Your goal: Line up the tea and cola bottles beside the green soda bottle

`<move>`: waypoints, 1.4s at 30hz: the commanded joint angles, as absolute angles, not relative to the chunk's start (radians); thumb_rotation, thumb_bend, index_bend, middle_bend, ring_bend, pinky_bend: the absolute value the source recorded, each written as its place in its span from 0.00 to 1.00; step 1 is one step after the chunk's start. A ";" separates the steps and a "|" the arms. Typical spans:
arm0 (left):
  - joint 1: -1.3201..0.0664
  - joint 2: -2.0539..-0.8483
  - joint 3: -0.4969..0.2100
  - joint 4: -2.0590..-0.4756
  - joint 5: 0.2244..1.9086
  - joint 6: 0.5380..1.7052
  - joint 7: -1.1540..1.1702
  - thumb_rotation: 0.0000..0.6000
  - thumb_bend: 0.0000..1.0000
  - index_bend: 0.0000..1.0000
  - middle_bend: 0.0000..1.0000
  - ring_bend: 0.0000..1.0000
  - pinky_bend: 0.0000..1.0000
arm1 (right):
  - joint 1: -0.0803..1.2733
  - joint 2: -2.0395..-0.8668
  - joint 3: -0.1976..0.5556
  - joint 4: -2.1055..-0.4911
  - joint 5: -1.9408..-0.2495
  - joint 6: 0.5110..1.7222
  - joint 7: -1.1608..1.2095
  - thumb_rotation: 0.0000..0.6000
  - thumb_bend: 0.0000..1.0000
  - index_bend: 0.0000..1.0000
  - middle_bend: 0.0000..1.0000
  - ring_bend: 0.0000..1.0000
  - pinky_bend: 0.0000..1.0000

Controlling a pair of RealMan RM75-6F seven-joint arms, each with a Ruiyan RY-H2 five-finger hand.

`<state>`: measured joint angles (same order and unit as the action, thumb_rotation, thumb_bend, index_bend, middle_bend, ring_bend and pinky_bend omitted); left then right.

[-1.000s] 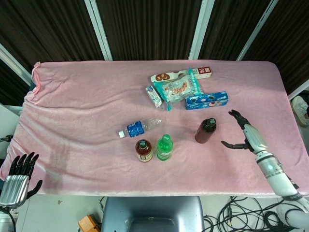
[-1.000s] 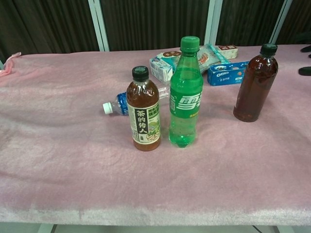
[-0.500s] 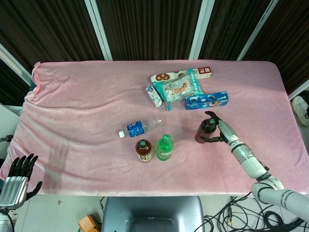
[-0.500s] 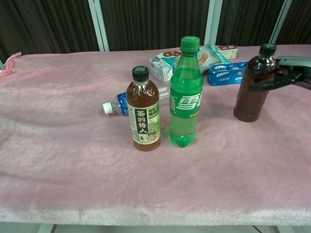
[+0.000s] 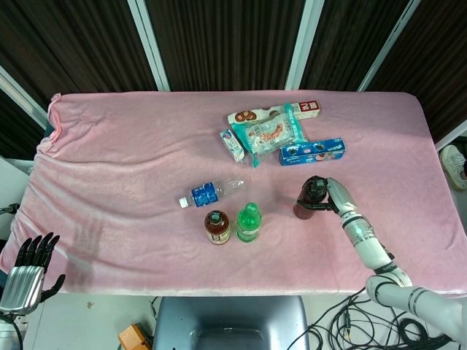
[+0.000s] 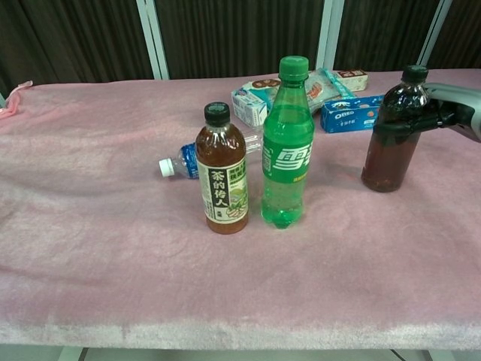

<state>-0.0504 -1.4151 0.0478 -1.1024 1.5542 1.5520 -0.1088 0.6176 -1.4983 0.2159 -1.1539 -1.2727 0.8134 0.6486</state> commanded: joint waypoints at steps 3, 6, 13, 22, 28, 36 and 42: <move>-0.049 -1.414 0.045 -1.102 1.554 1.547 -0.111 1.00 0.31 0.00 0.04 0.00 0.00 | 0.588 -1.504 0.226 -1.194 -1.294 0.900 0.638 1.00 0.33 0.91 0.62 0.61 0.61; -0.048 -1.415 0.042 -1.101 1.556 1.548 -0.111 1.00 0.31 0.00 0.04 0.00 0.00 | 0.570 -1.485 0.210 -1.254 -1.339 0.949 0.644 1.00 0.33 0.93 0.63 0.62 0.61; -0.048 -1.417 0.039 -1.101 1.559 1.544 -0.105 1.00 0.31 0.00 0.04 0.00 0.00 | 0.547 -1.453 0.152 -1.391 -1.428 1.007 0.597 1.00 0.33 0.93 0.63 0.62 0.61; -0.044 -1.414 0.036 -1.100 1.562 1.544 -0.112 1.00 0.31 0.00 0.04 0.00 0.00 | 0.554 -1.493 0.135 -1.418 -1.428 1.011 0.509 1.00 0.33 0.93 0.63 0.62 0.61; -0.043 -1.413 0.036 -1.099 1.562 1.538 -0.117 1.00 0.31 0.00 0.04 0.00 0.00 | 0.562 -1.525 0.135 -1.388 -1.412 1.002 0.479 1.00 0.33 0.93 0.63 0.62 0.61; -0.046 -1.411 0.037 -1.107 1.565 1.526 -0.111 1.00 0.31 0.00 0.04 0.00 0.00 | 0.576 -1.560 0.141 -1.354 -1.409 0.993 0.489 1.00 0.34 0.91 0.63 0.62 0.61; -0.046 -1.410 0.036 -1.108 1.564 1.520 -0.114 1.00 0.31 0.00 0.04 0.00 0.00 | 0.583 -1.568 0.136 -1.337 -1.412 0.983 0.498 1.00 0.33 0.84 0.63 0.59 0.61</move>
